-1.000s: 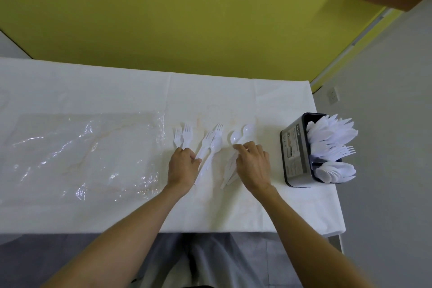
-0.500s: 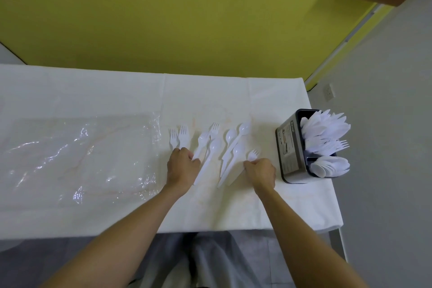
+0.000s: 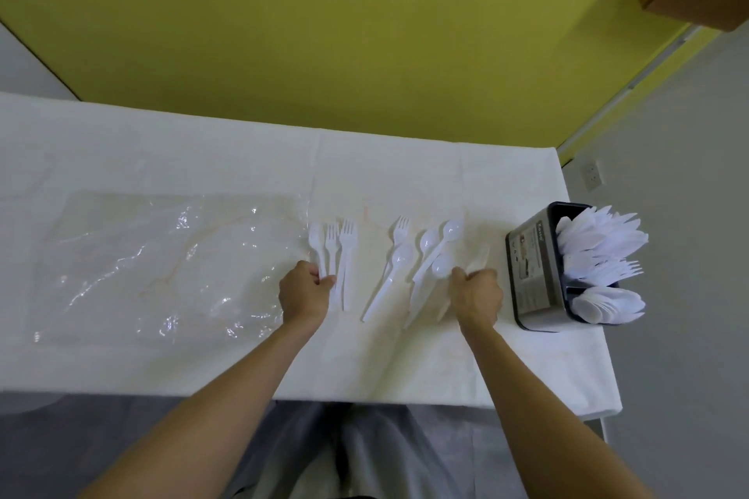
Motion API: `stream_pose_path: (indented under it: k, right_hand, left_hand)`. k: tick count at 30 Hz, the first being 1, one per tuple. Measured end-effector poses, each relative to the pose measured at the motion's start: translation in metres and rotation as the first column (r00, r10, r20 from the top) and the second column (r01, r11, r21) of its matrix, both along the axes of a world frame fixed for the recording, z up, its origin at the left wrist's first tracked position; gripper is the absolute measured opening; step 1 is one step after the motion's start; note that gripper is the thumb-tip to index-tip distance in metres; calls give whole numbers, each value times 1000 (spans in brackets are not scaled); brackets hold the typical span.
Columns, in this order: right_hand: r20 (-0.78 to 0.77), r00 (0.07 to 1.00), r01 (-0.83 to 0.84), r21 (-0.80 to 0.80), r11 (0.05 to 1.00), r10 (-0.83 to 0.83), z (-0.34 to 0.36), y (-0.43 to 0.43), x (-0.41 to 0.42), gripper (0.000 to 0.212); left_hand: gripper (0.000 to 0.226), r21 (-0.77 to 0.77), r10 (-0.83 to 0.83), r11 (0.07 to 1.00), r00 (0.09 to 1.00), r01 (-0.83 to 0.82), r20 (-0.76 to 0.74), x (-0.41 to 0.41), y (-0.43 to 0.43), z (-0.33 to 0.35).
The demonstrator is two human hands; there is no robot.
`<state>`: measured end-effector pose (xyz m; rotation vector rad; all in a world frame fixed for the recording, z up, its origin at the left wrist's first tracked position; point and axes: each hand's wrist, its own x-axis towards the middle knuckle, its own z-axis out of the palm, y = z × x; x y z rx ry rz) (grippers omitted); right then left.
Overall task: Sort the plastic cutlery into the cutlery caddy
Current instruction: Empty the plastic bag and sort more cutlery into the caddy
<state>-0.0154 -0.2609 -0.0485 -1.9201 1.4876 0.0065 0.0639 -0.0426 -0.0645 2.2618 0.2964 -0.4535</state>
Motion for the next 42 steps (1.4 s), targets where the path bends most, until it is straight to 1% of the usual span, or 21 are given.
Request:
stream_pose_path:
  k: [2,4,6,8,12,15,17,19,22,24,27,29,32,35,38,39,42]
  right_hand:
    - [137,989,-51,-6,999,51,12,14,11,24]
    - [206,963,-186,48,981,173,17,35,25,22]
    - [217,935,-316,144,938,282,10,58,40,19]
    - [174,927,-361,182,915,332,5,73,48,17]
    - [95,966,-252,109,962,242,2,75,49,10]
    - [75,970,-236,73,969,231,-3,67,52,12]
    - [59,963,-268,52,962,265,-7,65,56,11]
    - [37,962,-273,41,961,272,-12,64,63,21]
    - [1,963,-269,23,963,269,-16,63,69,31]
    - [-26,959,-282,20,959,282,-15,61,71,30]
    - [-44,956,-288,44,957,289,-13,57,74,24]
    - [-39,957,-283,67,957,286,-10,56,75,21]
    - [-4,960,-277,140,951,280,-2,55,72,16]
    - [80,969,-248,259,934,235,6,53,66,18]
    - [193,971,-202,360,911,139,15,51,59,3]
    - [234,967,-188,396,899,99,18,51,57,2]
    - [333,943,-193,486,853,24,25,46,48,9]
  left_hand:
    - [19,5,-44,999,999,45,-26,3,0,0]
    - [19,7,-83,996,995,83,-52,7,1,-1]
    - [18,8,-110,994,991,111,-70,10,4,-1]
    - [17,-2,-112,994,990,112,-83,10,5,-1]
    - [10,-13,-146,989,984,145,-105,11,9,-1]
    - [12,-21,-179,984,981,178,-74,11,11,-1]
    - [24,-2,-202,979,979,202,-38,11,9,0]
    - [42,63,-226,972,974,228,-26,13,3,2]
    - [55,155,-288,942,954,297,-79,19,-8,4]
    - [51,176,-328,922,938,344,-113,23,-15,4]
    - [30,171,-346,915,929,365,-132,27,-18,5]
    - [27,168,-369,907,920,387,-131,28,-15,5]
    - [33,139,-410,896,906,422,-107,26,-7,6]
    - [29,62,-408,907,906,416,-110,28,0,6]
    - [21,11,-402,913,904,408,-145,30,8,6]
    - [18,-9,-392,918,906,396,-157,30,10,8]
    - [16,-95,-359,933,917,347,-173,31,11,17]
